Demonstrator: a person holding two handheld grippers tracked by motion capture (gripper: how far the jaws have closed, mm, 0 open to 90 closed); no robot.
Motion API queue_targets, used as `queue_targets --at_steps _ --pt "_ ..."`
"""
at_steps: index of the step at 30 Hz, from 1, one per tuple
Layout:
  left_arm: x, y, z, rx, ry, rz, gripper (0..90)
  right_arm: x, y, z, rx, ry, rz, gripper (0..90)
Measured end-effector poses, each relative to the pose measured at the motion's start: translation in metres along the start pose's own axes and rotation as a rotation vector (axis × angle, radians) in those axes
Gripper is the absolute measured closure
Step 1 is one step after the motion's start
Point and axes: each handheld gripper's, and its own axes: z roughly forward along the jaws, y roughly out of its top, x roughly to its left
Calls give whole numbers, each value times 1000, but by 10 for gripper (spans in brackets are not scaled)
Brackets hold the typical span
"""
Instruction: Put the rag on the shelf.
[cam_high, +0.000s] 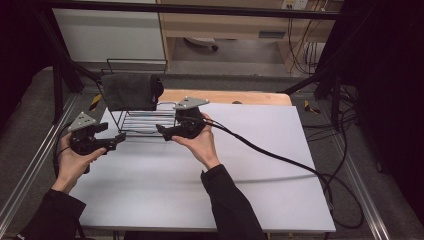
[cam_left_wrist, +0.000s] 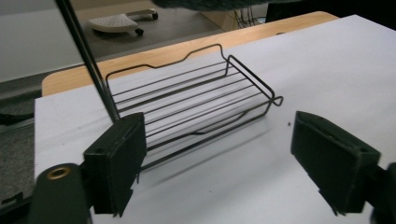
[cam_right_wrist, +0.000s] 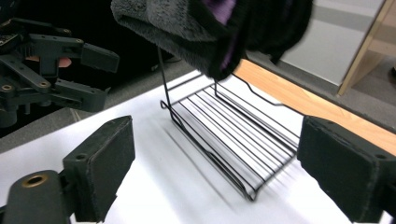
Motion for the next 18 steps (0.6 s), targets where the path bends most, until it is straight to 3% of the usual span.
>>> queue_targets --at_steps 8,18 --pt "-24 -7 8 51 -42 38 82 -17 -28 -38 46 -50 20 76" --pt "-50 -16 15 60 -95 54 46 -42 -66 -86 92 -69 77 13"
